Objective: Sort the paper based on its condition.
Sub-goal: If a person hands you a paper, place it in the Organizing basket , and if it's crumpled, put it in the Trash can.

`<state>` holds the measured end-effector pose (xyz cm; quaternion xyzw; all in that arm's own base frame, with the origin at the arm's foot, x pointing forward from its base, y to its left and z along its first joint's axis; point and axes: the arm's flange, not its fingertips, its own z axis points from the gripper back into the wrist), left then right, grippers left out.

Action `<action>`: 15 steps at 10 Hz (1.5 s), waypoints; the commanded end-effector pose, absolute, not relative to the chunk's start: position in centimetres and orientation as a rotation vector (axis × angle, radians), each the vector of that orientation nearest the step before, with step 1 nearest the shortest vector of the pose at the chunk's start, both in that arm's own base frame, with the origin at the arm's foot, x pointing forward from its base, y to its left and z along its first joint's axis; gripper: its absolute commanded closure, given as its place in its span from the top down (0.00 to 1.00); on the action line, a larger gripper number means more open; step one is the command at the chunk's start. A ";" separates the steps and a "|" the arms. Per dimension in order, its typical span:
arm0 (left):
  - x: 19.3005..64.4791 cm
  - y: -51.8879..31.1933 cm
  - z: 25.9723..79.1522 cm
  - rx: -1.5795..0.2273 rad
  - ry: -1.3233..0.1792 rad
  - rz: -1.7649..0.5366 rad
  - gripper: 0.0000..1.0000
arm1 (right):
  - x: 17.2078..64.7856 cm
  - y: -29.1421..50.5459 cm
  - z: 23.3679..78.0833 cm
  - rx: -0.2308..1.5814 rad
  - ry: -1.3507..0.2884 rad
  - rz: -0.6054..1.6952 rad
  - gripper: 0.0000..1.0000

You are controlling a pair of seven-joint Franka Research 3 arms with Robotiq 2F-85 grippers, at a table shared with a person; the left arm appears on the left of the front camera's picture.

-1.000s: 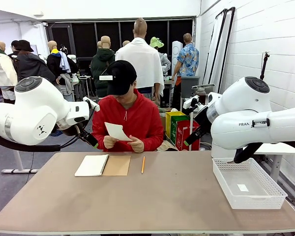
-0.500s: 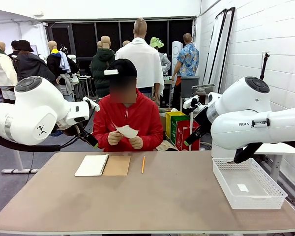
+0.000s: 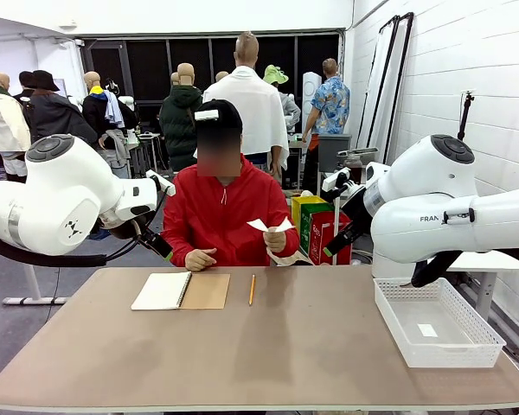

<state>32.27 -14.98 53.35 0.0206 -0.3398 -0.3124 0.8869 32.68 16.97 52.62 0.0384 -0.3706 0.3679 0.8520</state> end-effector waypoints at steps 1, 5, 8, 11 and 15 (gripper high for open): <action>32.3 -15.0 53.4 0.043 -0.707 -0.650 1.00 | 32.7 17.0 52.6 0.083 -0.778 0.764 1.00; 32.3 -15.0 53.4 0.043 -0.707 -0.650 1.00 | 32.7 17.0 52.6 0.083 -0.778 0.764 1.00; 32.3 -15.0 53.4 0.043 -0.707 -0.650 1.00 | 34.0 17.2 53.7 0.184 -0.732 0.671 1.00; 32.3 -15.0 53.4 0.043 -0.707 -0.650 1.00 | 38.2 17.0 56.5 0.383 -0.660 0.447 1.00; 32.3 -15.0 53.4 0.043 -0.707 -0.650 1.00 | 42.8 15.5 55.4 0.586 -0.501 0.230 1.00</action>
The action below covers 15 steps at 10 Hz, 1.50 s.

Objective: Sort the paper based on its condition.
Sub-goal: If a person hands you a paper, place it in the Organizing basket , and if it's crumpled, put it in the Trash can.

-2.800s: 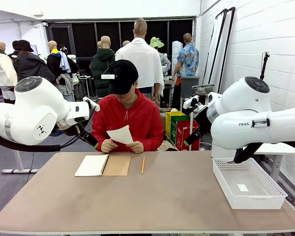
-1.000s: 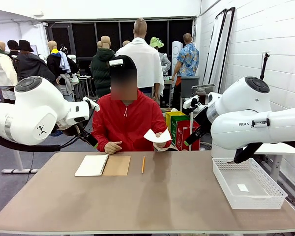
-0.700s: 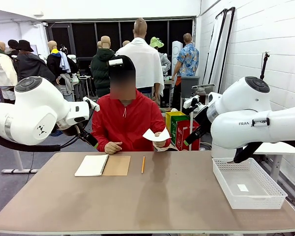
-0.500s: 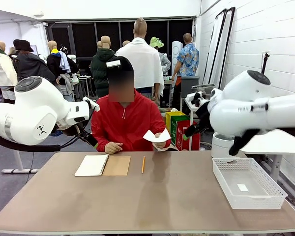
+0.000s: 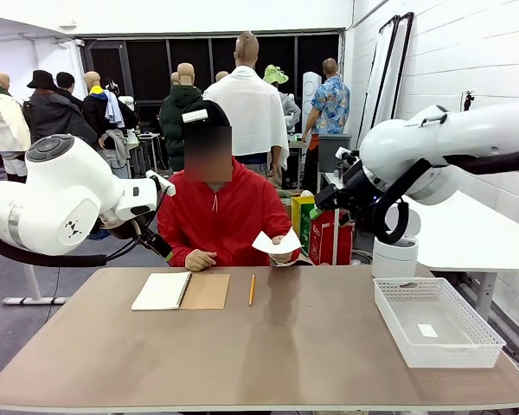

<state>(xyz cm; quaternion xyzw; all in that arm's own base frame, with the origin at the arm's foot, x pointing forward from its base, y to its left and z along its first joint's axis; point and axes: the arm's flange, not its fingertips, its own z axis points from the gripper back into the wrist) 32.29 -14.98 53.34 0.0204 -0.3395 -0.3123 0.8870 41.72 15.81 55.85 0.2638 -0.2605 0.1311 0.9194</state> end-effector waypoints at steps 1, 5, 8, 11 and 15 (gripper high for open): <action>32.3 -15.0 53.4 0.043 -0.707 -0.650 1.00 | 43.7 15.0 54.5 0.634 -0.466 0.191 1.00; 32.3 -15.0 53.4 0.043 -0.707 -0.650 1.00 | 43.2 15.1 54.0 0.632 -0.464 0.184 1.00; 32.3 -15.0 53.4 0.043 -0.707 -0.650 1.00 | 43.2 15.0 53.8 0.627 -0.458 0.176 1.00; 32.3 -15.0 53.4 0.043 -0.707 -0.650 1.00 | 49.3 14.7 51.6 0.860 -0.183 0.039 1.00; 32.3 -15.0 53.4 0.043 -0.707 -0.650 1.00 | 53.9 14.6 48.6 0.968 0.023 -0.029 1.00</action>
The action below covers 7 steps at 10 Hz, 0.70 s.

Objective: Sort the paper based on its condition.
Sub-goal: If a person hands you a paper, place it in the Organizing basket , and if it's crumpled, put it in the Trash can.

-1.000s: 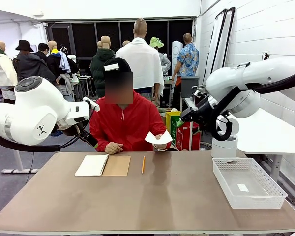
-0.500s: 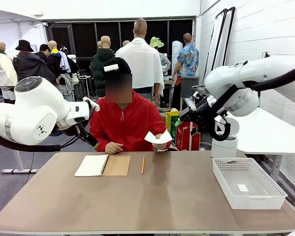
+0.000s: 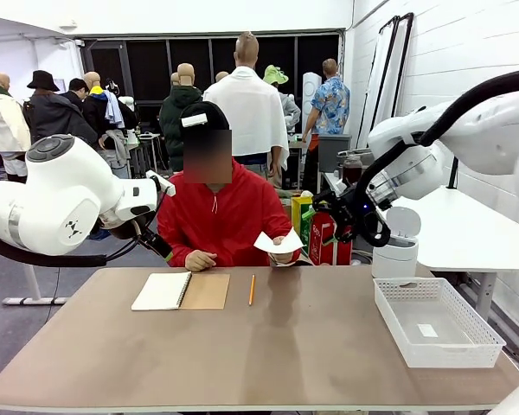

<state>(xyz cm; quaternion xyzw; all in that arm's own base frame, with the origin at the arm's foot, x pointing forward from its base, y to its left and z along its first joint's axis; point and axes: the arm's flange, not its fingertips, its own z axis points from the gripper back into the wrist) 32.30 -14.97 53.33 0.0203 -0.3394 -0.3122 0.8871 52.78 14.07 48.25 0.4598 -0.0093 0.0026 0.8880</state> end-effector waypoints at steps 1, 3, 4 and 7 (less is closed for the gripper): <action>32.3 -15.0 53.4 0.043 -0.707 -0.650 1.00 | 54.7 14.7 47.7 0.984 0.059 -0.048 1.00; 32.3 -15.0 53.4 0.043 -0.707 -0.650 1.00 | 55.7 15.3 46.5 1.028 0.141 -0.078 1.00; 32.3 -15.0 53.4 0.043 -0.707 -0.650 1.00 | 56.2 15.7 46.2 1.047 0.172 -0.093 1.00; 32.3 -15.0 53.4 0.043 -0.707 -0.650 1.00 | 57.5 16.5 45.3 1.081 0.233 -0.109 1.00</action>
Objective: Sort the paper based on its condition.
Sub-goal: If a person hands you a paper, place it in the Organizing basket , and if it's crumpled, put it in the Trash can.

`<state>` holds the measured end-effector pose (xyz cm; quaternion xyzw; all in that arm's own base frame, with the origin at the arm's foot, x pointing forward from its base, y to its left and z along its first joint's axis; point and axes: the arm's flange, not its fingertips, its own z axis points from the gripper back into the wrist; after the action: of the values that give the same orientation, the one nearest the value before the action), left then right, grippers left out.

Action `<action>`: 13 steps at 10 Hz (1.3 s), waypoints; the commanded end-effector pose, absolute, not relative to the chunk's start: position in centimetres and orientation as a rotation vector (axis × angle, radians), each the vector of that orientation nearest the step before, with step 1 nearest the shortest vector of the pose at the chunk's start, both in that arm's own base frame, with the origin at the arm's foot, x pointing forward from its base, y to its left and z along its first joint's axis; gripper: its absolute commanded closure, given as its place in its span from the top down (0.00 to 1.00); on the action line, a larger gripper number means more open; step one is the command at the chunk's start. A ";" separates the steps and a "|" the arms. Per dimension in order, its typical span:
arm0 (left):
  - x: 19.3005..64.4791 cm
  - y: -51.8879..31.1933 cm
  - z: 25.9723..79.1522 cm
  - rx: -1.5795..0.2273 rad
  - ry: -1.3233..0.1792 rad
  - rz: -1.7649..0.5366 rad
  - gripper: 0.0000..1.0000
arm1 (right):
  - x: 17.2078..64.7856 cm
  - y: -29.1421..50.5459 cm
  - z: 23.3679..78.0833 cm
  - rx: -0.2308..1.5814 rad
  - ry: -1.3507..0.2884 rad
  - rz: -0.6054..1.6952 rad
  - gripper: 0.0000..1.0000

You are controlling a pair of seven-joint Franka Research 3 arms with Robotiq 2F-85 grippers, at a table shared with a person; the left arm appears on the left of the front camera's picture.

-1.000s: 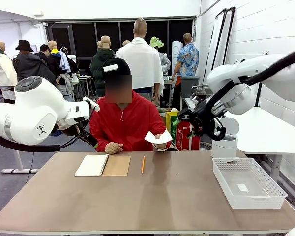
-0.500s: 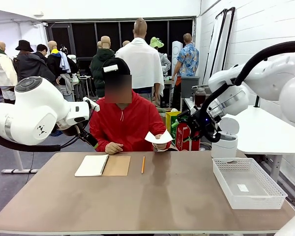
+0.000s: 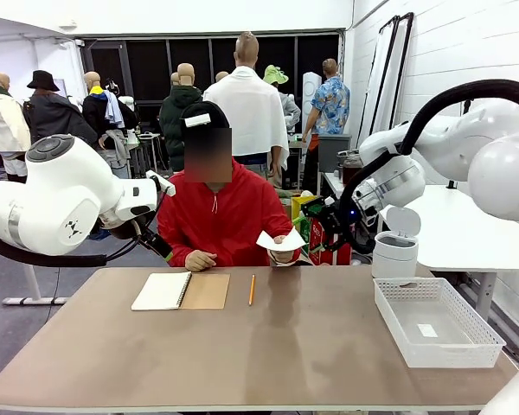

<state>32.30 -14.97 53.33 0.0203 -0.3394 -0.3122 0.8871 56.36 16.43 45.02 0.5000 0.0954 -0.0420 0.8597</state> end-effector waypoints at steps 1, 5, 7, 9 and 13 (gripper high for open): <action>32.3 -15.0 53.4 0.043 -0.707 -0.650 1.00 | 58.1 16.8 44.8 1.085 0.246 -0.112 1.00; 32.3 -15.0 53.4 0.043 -0.707 -0.650 1.00 | 59.3 16.7 43.6 1.077 0.254 -0.192 0.54; 32.3 -15.0 53.4 0.043 -0.707 -0.650 1.00 | 59.5 16.5 43.3 1.098 0.251 -0.202 0.29; 32.3 -15.0 53.4 0.043 -0.707 -0.650 1.00 | 59.7 16.6 43.3 1.094 0.256 -0.208 0.10; 32.3 -15.0 53.4 0.043 -0.707 -0.650 1.00 | 59.8 16.7 43.3 1.111 0.263 -0.193 0.00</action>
<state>32.30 -14.97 53.33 0.0203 -0.3394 -0.3122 0.8871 58.94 16.34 42.99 0.5106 0.1233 -0.0845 0.8467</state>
